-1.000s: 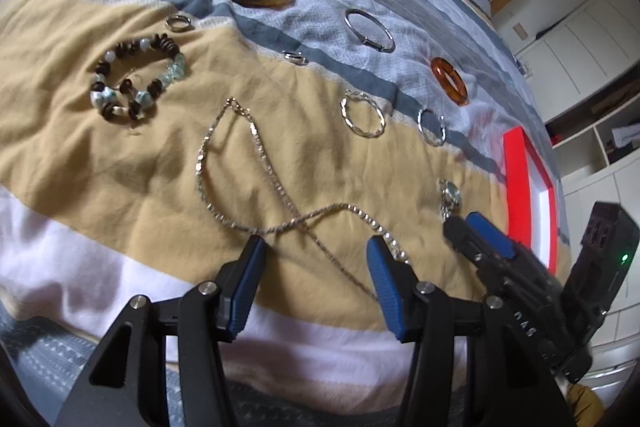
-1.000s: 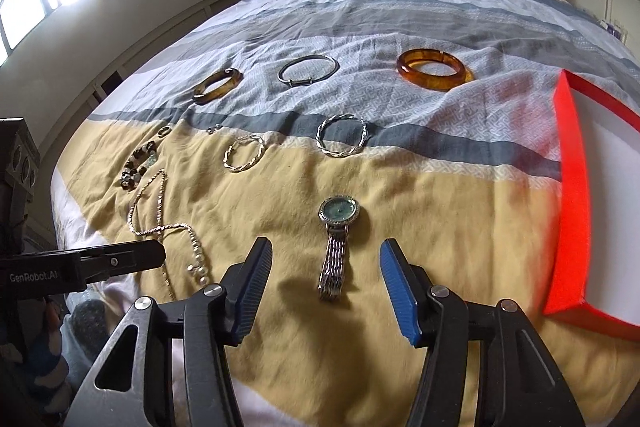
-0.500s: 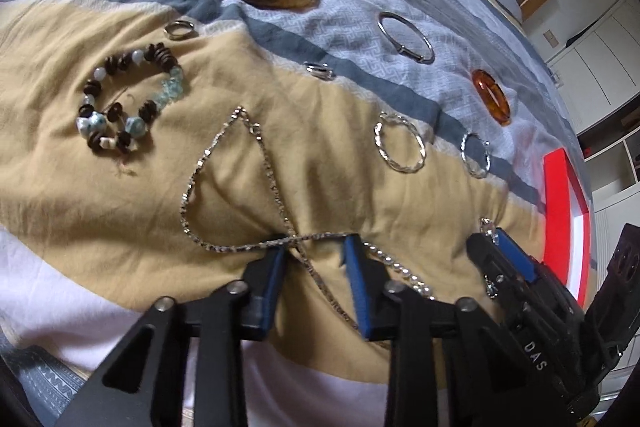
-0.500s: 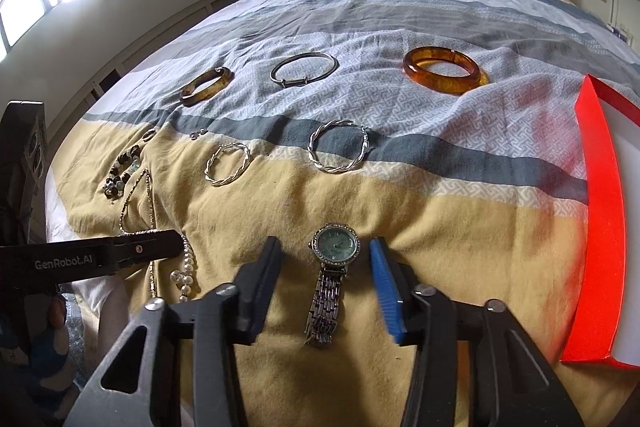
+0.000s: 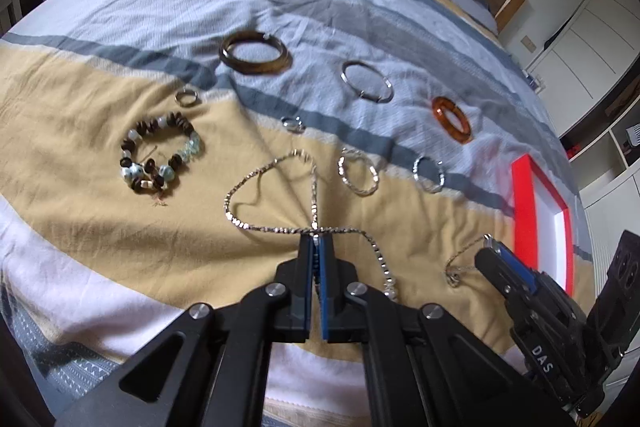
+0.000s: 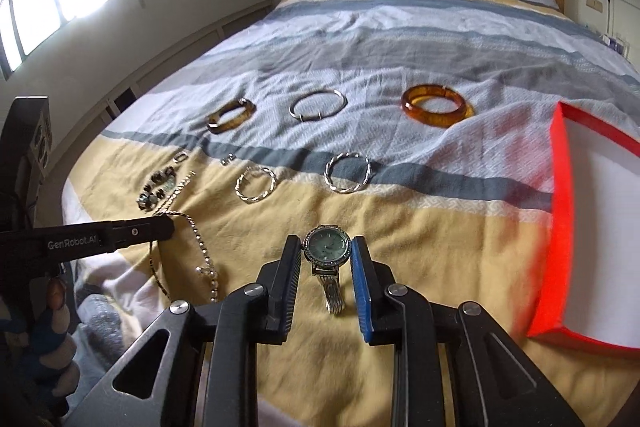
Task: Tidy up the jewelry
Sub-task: 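Carry the necklace into the red box and open the left tool while the right tool releases the watch there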
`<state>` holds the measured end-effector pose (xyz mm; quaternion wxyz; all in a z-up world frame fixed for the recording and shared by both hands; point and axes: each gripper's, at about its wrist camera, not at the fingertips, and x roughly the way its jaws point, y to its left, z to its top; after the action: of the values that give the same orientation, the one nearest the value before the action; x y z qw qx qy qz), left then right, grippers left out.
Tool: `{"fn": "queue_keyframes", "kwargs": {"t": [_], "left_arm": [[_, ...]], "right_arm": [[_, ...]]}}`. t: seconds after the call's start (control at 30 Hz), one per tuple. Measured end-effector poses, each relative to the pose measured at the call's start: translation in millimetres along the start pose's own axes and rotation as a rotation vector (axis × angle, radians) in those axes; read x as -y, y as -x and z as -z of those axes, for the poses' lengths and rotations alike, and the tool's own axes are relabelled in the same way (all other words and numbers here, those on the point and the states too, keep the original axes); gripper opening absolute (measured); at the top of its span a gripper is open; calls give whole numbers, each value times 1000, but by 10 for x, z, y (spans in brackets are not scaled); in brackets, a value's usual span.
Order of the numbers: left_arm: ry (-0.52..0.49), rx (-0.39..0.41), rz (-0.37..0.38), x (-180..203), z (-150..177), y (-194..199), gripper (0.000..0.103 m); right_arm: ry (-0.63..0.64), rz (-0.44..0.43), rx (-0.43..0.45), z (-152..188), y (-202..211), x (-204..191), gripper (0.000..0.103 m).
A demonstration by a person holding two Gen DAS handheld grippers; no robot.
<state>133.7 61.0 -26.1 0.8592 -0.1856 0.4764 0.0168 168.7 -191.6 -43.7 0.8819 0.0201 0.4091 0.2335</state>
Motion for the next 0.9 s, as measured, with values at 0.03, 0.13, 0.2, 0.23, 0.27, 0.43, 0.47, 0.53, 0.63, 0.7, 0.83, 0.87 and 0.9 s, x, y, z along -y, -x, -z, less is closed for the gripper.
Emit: {"fn": "queue_keyframes", "kwargs": {"t": [0.03,0.13,0.2,0.23,0.27,0.43,0.47,0.53,0.63,0.7,0.83,0.87,0.9], "left_arm": [[-6,13,17,29,-3,45,2],[-39,49,23,149,8,184,2],[-46,60,32,216,35,268,2],[-53,64,40,264,53,315,2],[-62,67,50,312,73,359,2],[-134,83,111,643,144,564,2],[-145,84,127,714,146,601,2],[-173,89,160,889,139,674,2],[-212,97,217,1182,98,790,2],[-246,107,254,1418,46,867,2],[-300,136,350,1933,-125,1043,2],[-316,146,370,2068,-172,1085,2],[-335,159,392,2226,-219,1132,2]], "right_arm": [[-2,3,13,5,97,4,25],[-8,17,36,28,333,31,25],[-13,27,46,55,465,55,25],[-15,34,53,75,540,69,25],[-18,39,58,92,592,82,25],[-50,68,97,161,897,191,25],[-56,74,107,168,958,221,25],[-68,90,128,178,1094,282,25],[-85,114,155,181,1286,416,25],[-98,130,170,169,1397,520,25],[-118,176,204,123,1630,750,25],[-124,188,212,112,1686,817,25],[-130,199,217,100,1727,879,25]]}}
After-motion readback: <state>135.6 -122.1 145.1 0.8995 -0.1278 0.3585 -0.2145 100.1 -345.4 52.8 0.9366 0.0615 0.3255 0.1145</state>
